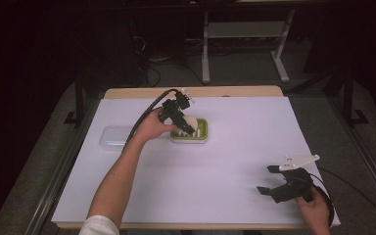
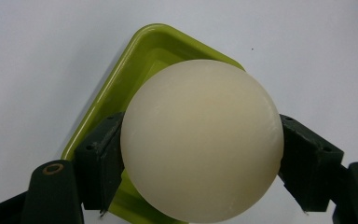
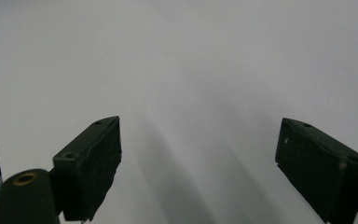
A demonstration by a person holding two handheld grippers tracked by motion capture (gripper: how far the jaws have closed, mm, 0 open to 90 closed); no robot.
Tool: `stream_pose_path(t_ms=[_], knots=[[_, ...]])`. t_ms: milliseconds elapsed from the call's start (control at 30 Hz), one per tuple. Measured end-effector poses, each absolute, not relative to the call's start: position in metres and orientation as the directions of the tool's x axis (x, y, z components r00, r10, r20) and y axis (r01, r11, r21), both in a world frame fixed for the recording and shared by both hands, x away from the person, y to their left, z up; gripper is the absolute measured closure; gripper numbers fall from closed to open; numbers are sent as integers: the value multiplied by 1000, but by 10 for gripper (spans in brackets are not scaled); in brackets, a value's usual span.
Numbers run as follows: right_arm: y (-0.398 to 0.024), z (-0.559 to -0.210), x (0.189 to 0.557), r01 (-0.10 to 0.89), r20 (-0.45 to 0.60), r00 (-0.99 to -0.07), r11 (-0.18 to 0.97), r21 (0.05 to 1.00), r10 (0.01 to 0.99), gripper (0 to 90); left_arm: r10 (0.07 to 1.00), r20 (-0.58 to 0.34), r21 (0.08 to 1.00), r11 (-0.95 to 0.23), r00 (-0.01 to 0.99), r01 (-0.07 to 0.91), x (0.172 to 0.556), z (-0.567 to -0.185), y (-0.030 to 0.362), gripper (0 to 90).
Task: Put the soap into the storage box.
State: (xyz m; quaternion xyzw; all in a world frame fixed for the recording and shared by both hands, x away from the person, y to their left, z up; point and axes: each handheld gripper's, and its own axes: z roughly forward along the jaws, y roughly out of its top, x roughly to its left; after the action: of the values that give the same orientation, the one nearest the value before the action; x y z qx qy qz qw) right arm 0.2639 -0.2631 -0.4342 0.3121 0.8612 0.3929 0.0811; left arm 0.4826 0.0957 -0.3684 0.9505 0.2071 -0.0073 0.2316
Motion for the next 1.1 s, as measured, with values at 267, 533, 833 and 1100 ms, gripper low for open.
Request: stream_pose_path(t_ms=[267, 533, 833, 1100], knots=[[-263, -434, 264, 474, 106, -792, 496, 728, 601, 136, 406, -104, 436, -802, 908, 409, 484, -372, 95, 241], [-263, -434, 264, 474, 108, -793, 495, 729, 600, 136, 419, -110, 433, -796, 901, 423, 488, -377, 94, 241], [-263, -434, 264, 472, 106, -794, 497, 728, 599, 136, 433, -117, 436, -786, 894, 438, 492, -384, 92, 241], [-263, -434, 264, 471, 103, -795, 500, 727, 598, 136, 443, -109, 426, -788, 890, 445, 494, -388, 90, 241]])
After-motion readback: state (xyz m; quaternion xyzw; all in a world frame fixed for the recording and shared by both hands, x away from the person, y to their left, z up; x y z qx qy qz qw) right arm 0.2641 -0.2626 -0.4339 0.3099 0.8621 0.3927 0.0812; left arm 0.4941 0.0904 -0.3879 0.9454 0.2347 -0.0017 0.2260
